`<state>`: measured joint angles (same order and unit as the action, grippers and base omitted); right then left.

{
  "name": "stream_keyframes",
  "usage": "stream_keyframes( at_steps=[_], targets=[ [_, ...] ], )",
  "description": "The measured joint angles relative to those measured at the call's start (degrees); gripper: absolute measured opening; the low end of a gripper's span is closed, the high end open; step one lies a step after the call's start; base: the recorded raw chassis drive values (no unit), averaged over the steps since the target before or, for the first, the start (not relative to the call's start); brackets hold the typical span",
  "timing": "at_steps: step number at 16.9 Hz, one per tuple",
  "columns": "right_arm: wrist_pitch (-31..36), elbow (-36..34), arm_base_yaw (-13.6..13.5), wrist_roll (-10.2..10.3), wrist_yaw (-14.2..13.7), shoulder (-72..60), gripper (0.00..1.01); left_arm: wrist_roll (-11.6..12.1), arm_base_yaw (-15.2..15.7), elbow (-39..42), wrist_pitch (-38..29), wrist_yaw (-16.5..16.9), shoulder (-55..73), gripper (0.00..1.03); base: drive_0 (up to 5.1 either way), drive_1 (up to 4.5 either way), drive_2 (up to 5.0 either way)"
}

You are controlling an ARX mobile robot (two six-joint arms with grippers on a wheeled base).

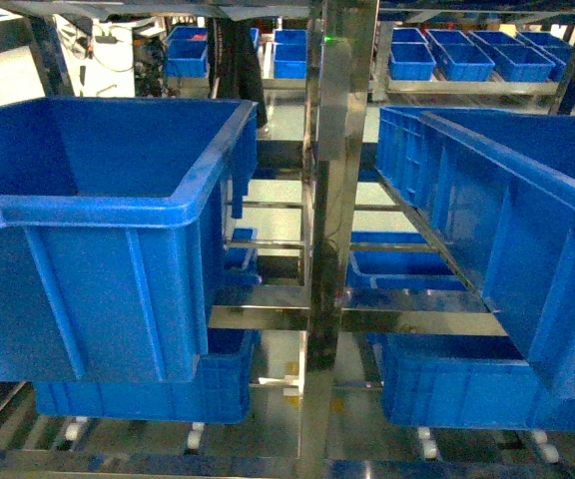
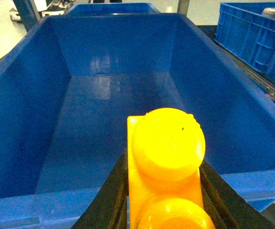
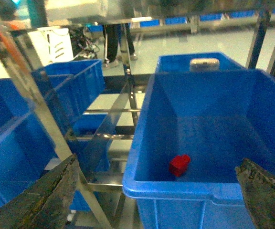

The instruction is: Sort and place red and yellow blocks in left bins

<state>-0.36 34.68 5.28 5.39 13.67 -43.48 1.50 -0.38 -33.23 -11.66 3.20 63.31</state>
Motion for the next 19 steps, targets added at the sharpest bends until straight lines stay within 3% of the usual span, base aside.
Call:
stream_keyframes(
  at_steps=[2, 3, 4, 9, 15, 19],
  targets=[
    [1.7, -2.3, -4.3, -1.8, -3.0, 2.5, 0.98, 0.0, 0.0, 0.0, 0.0, 0.0, 0.0, 0.29, 0.0, 0.0, 0.0],
    [3.8, -3.6, -6.6, -3.6, -5.0, 2.5, 0.98, 0.0, 0.0, 0.0, 0.0, 0.0, 0.0, 0.29, 0.0, 0.0, 0.0],
    [2.9, -4.0, -7.7, -3.8, -4.8, 2.1, 0.98, 0.0, 0.0, 0.0, 0.0, 0.0, 0.0, 0.29, 0.0, 0.0, 0.0],
    [3.4, -3.9, -5.0, -4.2, -3.6, 0.0, 0.98, -0.1, 0.0, 0.0, -0.2, -0.2, 0.0, 0.29, 0.0, 0.0, 0.0],
    [3.4, -3.9, -4.9, -4.2, -3.6, -0.2, 0.98, 0.2, 0.8, -2.1, -1.2, 0.3, 3.0, 0.29, 0.0, 0.0, 0.0],
    [3.4, -3.9, -4.9, -4.2, -3.6, -0.2, 0.98, 3.3, 2.7, -9.3, -4.7, 2.0, 11.4, 0.29, 0.0, 0.0, 0.0]
  ],
)
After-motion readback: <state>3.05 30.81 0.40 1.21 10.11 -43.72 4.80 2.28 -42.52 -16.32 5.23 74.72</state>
